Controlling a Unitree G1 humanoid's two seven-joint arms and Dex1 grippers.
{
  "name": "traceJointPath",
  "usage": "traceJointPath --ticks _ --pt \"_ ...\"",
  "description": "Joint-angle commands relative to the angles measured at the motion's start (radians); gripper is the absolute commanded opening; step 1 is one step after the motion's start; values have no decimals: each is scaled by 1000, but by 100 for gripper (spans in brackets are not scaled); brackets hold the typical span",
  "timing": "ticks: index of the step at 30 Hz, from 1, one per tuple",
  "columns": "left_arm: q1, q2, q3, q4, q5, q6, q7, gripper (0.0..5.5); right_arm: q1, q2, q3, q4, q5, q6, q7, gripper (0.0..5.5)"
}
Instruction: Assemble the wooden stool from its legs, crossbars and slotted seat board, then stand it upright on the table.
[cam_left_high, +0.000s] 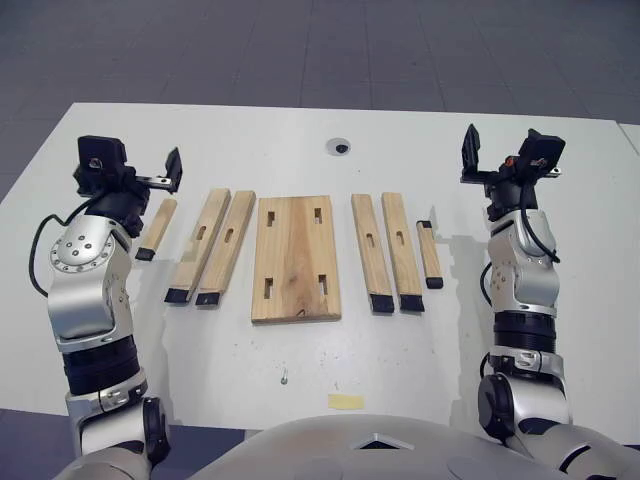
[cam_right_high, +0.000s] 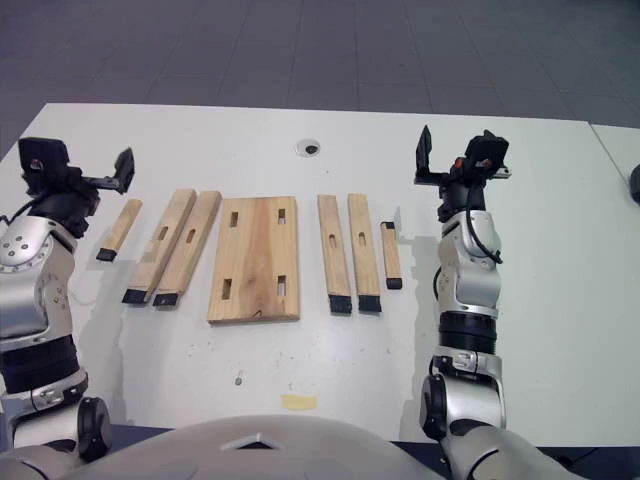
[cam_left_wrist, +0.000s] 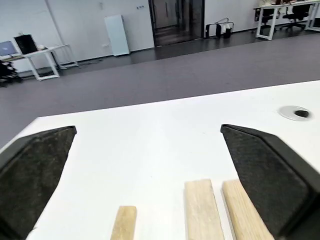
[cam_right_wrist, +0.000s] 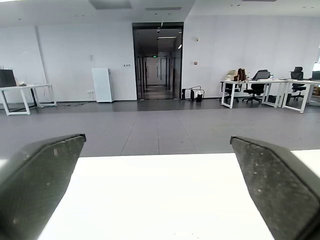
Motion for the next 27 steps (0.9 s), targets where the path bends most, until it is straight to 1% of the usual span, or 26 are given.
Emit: traceJointPath --ticks 1,4,7,9,10,11,16,19,23,27 --pt "-17 158 -10 250 13 -69 -153 537 39 27 -4 -33 -4 -9 -27 540" --pt "-11 214 -10 372 -8 -87 -250 537 70 34 -7 -55 -2 -11 -36 540" --pt "3 236 -43 462 -6 -98 -329 537 90 35 -11 -65 -1 -13 -41 540" --pt "-15 219 -48 545 -4 -90 -321 537 89 37 -8 -67 -5 -12 -48 540" --pt "-18 217 -58 589 6 -99 -319 518 85 38 -6 -65 -6 -12 -49 540" --pt "-23 213 -66 636 19 -110 -305 514 79 37 -4 -63 -6 -11 -48 540" --pt "-42 205 -123 756 60 -148 -286 424 77 29 -3 -59 -8 -17 -45 540" --pt "-34 204 -147 758 57 -157 -306 368 82 35 4 -59 -14 -24 -48 540" --pt "-9 227 -224 784 117 -212 -319 295 81 43 20 -57 -29 -34 -52 540" --pt "20 219 -250 816 122 -236 -326 225 76 43 14 -50 -31 -38 -56 540"
